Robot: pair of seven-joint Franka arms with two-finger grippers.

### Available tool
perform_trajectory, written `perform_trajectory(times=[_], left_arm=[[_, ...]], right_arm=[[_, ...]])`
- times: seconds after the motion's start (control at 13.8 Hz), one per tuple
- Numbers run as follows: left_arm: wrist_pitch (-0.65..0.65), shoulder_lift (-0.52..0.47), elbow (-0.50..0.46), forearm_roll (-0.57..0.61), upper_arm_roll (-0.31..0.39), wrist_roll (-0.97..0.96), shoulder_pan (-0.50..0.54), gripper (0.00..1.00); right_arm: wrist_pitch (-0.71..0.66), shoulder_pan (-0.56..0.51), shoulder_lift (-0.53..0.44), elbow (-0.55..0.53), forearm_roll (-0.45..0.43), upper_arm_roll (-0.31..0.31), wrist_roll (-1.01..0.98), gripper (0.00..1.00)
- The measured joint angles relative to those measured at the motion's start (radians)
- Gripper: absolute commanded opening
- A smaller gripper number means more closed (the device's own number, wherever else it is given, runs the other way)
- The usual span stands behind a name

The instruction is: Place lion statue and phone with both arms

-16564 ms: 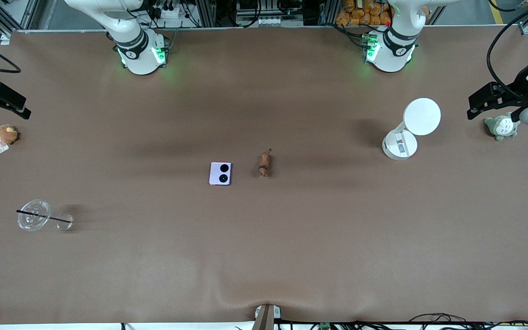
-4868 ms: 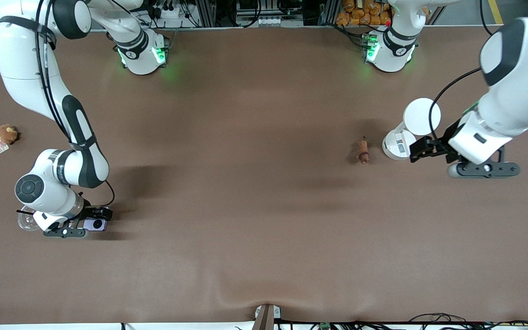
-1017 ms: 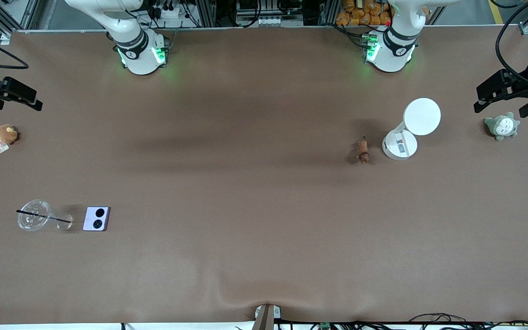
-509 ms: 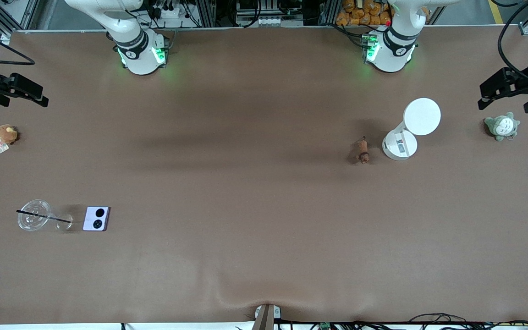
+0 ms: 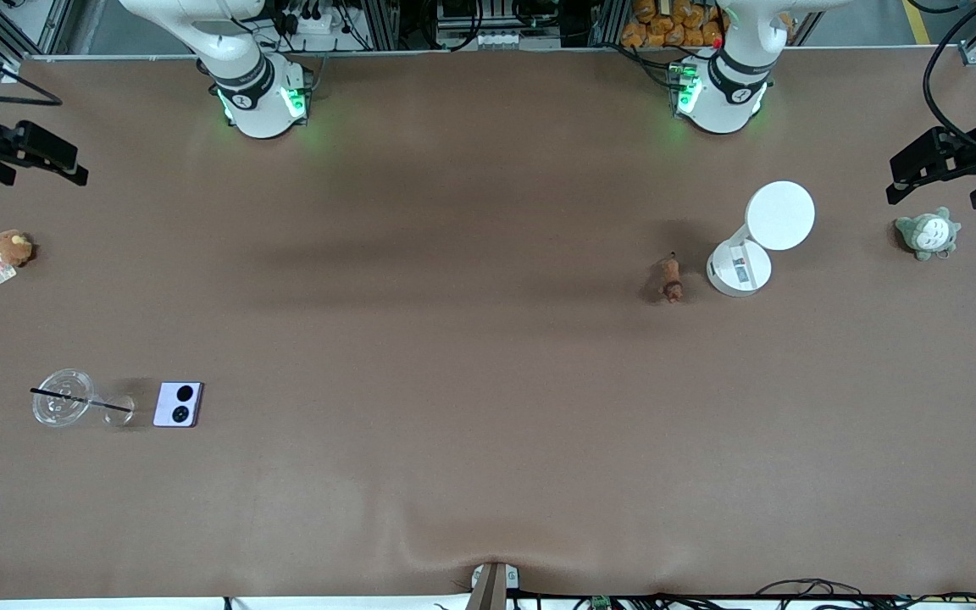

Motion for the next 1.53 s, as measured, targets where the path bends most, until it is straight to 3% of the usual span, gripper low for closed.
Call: perform_trajectory(times=[1.53], left_arm=[[0.0,0.0,-0.008,-0.001,-0.003,-0.042,0.013,1.0]], right_arm=[[-0.08,-0.009,-0.059,0.0,0.0,-0.028,0.0,1.0]])
